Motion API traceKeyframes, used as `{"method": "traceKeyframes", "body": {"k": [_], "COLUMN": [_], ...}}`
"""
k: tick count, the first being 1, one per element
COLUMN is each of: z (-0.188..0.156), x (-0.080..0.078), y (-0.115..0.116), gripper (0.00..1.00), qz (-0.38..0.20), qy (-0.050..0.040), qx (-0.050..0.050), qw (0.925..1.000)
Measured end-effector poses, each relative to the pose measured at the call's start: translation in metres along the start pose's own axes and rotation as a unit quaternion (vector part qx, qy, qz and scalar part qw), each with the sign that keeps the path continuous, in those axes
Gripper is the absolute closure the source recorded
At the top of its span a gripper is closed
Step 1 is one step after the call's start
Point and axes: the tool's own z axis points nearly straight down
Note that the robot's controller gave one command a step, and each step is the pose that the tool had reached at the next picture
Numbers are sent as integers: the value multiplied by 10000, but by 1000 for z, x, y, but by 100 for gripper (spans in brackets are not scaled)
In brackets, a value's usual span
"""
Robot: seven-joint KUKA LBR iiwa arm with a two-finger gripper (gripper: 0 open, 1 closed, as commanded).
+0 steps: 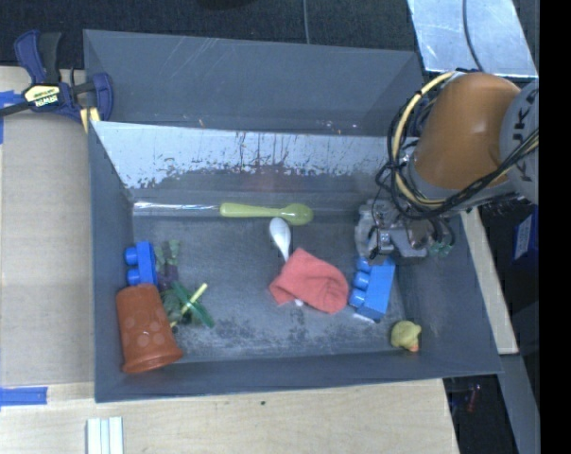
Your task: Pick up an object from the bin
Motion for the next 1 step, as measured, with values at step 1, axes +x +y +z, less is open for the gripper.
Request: {"method": "traceKeyframes", "body": {"k": [1], "z": [0], "x": [0], "y": [0], "gripper": [100], "qz": [0], "qy": [1], "qx": [0], "qw": [10000]}}
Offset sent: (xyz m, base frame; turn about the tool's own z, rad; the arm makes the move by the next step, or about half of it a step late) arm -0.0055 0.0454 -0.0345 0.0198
